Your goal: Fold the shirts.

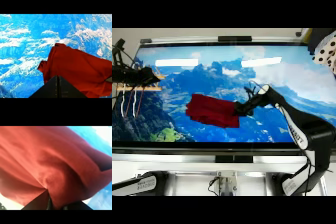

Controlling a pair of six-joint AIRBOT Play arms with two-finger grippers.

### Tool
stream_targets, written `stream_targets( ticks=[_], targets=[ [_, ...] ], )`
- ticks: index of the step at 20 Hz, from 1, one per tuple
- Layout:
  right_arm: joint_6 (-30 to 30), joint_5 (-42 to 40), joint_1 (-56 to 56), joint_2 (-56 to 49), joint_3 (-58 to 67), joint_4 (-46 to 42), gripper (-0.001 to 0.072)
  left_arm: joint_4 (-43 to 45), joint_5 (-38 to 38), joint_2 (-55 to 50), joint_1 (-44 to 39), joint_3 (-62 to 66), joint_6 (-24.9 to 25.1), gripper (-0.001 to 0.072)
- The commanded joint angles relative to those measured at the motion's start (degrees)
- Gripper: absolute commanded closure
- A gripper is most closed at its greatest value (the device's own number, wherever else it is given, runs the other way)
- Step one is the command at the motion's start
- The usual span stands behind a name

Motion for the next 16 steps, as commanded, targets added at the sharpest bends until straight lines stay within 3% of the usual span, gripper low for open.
stream_targets(
  ticks=[1, 5, 8, 16],
  targets=[
    [-7.78, 4.09, -2.58, 1.33, 6.25, 4.74, 0.0638, 0.00, 0.00, -0.02, -0.04, -0.02, -0.07, 0.0675],
    [-6.82, 9.57, -11.39, 6.27, 19.76, 3.96, 0.0638, 0.02, 0.00, -0.07, -0.04, -0.02, -2.03, 0.0674],
    [-5.81, 13.68, -20.22, 7.61, 27.15, -1.27, 0.0638, 0.00, -0.02, -0.20, -0.04, -0.02, -3.78, 0.0674],
    [-1.09, 19.76, -48.94, 7.56, 28.79, -21.68, 0.0638, -0.04, -1.29, -0.17, -0.07, -0.02, -4.59, 0.0675]
  ],
)
